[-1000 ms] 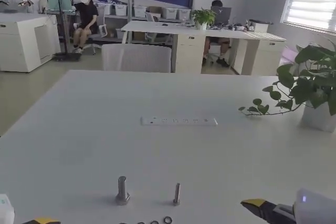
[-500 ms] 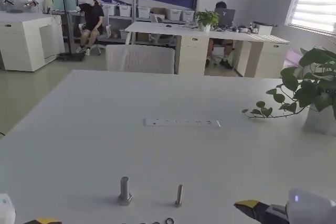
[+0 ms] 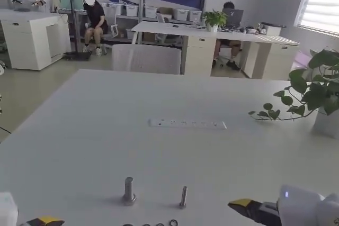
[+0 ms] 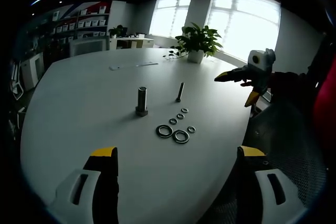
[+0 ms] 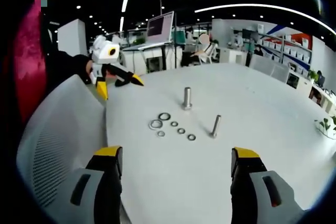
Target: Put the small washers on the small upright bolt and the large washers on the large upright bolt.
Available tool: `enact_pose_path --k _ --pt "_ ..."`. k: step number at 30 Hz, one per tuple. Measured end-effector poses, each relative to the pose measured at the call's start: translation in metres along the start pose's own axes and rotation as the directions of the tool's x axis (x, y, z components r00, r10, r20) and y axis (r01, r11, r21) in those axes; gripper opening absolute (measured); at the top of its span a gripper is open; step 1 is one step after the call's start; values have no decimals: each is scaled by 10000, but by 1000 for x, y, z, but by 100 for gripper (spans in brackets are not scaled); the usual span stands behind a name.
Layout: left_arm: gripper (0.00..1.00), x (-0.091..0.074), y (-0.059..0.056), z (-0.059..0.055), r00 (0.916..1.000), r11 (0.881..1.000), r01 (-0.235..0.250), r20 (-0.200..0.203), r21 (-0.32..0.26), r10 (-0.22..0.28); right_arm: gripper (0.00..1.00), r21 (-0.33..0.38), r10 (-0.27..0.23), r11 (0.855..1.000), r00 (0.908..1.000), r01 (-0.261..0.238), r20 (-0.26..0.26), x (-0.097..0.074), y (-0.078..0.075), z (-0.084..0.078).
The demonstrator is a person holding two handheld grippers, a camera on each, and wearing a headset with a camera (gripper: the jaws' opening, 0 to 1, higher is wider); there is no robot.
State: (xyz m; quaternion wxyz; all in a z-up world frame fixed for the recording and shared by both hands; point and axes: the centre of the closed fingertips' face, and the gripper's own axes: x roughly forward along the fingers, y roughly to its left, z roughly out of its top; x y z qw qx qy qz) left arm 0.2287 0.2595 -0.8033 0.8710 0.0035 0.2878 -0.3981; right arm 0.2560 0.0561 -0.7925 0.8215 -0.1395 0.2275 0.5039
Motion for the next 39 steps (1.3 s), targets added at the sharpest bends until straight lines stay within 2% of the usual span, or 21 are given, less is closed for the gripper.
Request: enact_pose_path --k 9,20,39 --pt "94 -1 -1 0 10000 10000 -44 24 5 44 85 -245 267 9993 9996 -270 -118 12 0 6" --pt "94 -1 -3 -3 9999 9998 -43 -134 195 46 79 -492 421 9978 9982 -442 -421 26 -3 10" --pt "93 -3 -4 -6 9999 9999 -40 -168 160 43 71 -701 817 9936 9916 -890 -1004 50 -8 9"
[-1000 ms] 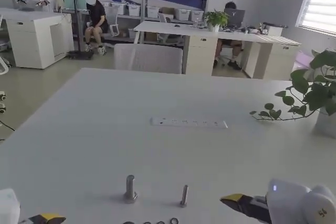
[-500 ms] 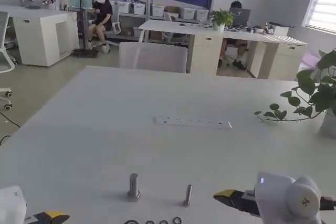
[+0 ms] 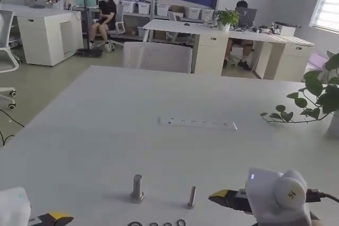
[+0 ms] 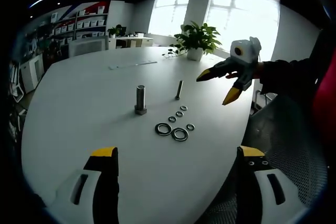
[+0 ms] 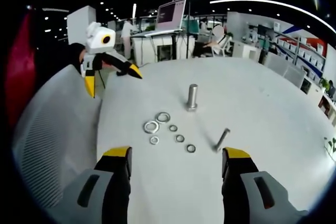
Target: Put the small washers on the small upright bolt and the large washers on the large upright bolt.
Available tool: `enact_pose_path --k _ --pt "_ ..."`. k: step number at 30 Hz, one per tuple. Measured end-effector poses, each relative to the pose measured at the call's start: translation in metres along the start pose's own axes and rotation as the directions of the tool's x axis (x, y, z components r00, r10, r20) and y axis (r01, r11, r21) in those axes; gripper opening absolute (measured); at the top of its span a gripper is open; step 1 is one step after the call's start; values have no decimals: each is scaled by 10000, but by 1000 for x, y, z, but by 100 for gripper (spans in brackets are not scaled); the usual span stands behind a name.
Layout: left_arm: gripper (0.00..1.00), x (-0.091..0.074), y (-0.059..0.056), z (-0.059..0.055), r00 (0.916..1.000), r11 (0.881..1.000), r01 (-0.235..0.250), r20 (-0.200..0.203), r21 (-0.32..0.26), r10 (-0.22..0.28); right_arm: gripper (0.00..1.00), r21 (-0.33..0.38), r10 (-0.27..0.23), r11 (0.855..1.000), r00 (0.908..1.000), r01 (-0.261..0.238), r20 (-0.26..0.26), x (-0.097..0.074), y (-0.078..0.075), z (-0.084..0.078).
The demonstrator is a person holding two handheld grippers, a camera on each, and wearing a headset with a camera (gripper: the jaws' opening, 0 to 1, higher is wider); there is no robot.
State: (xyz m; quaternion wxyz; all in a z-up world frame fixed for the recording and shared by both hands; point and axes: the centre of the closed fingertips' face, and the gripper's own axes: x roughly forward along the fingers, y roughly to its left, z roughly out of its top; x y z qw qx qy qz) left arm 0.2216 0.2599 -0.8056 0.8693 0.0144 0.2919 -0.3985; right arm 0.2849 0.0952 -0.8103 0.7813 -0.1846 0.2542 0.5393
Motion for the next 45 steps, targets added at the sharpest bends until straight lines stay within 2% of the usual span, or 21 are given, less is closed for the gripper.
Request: enact_pose_path --k 11,16,22,32,40,45 --pt "93 1 1 1 10000 10000 16 -14 -35 -16 64 -9 272 9996 9988 -272 -410 15 -3 -5" --pt "93 1 2 1 10000 10000 16 -37 -13 -16 60 29 288 9996 9986 -287 -447 19 -7 -4" --pt "93 1 2 1 10000 10000 11 -86 -3 -11 53 -82 140 9999 9971 -146 -746 27 -14 -8" --pt "93 2 2 1 9999 10000 36 -166 0 -36 43 62 25 10000 9957 -20 -922 36 -19 -15" --pt "92 3 2 0 9998 10000 62 -185 -61 -63 36 -47 -59 10000 9920 53 -1258 45 -22 -16" --pt "92 3 4 -1 9998 10000 53 -190 -79 -55 34 -417 -92 9991 9848 20 -1736 50 -22 -19"
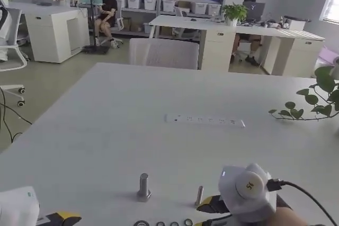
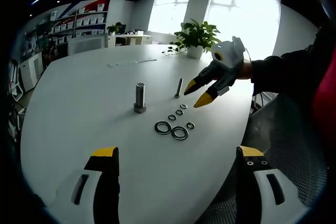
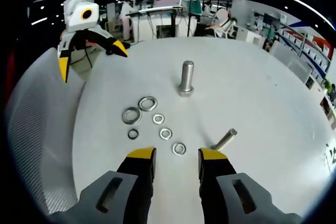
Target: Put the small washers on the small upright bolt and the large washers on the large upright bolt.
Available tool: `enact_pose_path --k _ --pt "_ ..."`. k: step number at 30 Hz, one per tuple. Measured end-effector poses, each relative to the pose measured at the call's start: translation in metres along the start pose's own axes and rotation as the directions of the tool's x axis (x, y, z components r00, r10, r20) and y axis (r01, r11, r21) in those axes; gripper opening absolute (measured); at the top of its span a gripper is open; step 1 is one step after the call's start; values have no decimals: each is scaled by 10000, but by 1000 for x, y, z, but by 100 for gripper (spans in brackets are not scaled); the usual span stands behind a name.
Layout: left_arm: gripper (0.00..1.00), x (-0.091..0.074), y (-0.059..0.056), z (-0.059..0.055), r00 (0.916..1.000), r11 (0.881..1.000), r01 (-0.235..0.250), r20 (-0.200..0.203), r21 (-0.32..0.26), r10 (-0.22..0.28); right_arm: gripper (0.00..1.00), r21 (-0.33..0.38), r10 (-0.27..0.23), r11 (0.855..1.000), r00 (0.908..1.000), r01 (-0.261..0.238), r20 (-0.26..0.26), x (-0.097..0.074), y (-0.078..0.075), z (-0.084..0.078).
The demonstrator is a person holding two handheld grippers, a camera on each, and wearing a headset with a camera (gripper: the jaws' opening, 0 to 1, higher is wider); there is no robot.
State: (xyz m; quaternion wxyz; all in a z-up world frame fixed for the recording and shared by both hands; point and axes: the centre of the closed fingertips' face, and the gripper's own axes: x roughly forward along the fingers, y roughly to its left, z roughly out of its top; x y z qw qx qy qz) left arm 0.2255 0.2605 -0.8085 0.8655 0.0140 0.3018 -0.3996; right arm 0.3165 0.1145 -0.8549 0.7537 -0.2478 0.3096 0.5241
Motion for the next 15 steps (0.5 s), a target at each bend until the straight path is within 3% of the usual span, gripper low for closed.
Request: enact_pose_path --k 15 --pt "92 2 3 -1 10000 10000 46 29 -35 -46 25 -563 121 9982 9932 -188 -1160 11 -2 -2"
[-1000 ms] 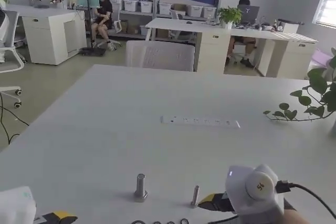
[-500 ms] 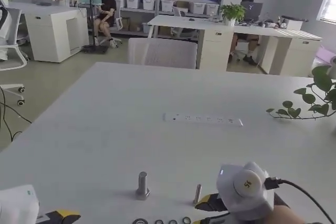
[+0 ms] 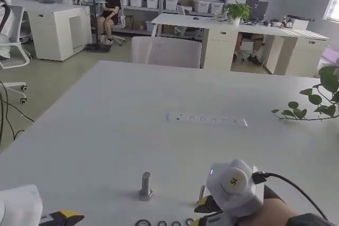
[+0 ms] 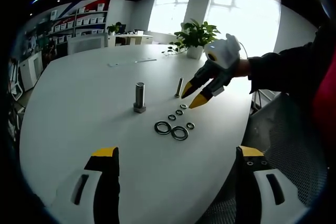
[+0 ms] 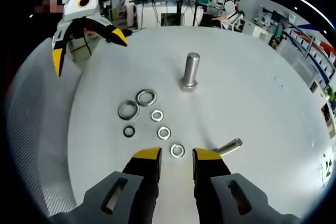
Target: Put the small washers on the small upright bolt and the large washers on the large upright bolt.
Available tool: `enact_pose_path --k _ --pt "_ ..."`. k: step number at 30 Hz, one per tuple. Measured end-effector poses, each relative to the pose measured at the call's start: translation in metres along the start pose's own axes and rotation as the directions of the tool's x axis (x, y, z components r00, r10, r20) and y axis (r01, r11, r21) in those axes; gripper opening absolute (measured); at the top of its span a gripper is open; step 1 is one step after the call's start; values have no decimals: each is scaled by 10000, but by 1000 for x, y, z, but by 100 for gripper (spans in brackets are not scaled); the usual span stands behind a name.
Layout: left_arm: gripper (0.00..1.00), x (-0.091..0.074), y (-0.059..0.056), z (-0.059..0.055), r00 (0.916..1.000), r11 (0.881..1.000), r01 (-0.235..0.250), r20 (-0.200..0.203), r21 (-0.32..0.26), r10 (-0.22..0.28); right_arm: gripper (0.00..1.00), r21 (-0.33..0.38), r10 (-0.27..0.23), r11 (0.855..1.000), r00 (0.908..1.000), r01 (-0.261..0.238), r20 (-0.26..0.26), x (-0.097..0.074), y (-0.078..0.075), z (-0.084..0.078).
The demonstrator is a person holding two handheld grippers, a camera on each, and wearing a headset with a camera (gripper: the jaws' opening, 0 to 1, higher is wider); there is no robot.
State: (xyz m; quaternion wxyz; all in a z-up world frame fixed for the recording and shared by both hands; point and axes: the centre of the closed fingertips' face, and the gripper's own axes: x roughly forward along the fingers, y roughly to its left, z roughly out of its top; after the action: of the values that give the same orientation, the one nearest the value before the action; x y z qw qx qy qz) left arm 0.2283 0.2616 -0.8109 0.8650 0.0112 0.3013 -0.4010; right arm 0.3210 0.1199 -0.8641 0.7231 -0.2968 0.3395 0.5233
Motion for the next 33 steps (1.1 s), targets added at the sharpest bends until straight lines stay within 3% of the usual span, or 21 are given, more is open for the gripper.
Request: enact_pose_path --k 6,16,24,33 --pt "92 -1 1 1 10000 10000 -18 5 48 18 25 -167 137 9998 9988 -145 -460 3 1 -4" --pt "92 -2 -1 6 9998 9997 62 166 241 -66 24 -289 259 9992 9966 -282 -787 5 3 -6" --pt "93 -3 -11 18 9979 9977 371 505 574 -400 23 -482 301 9982 9944 -352 -1018 5 4 -5" --pt "94 -1 -20 24 9955 9954 602 684 743 -653 22 -521 388 9976 9919 -453 -1207 4 4 -7"
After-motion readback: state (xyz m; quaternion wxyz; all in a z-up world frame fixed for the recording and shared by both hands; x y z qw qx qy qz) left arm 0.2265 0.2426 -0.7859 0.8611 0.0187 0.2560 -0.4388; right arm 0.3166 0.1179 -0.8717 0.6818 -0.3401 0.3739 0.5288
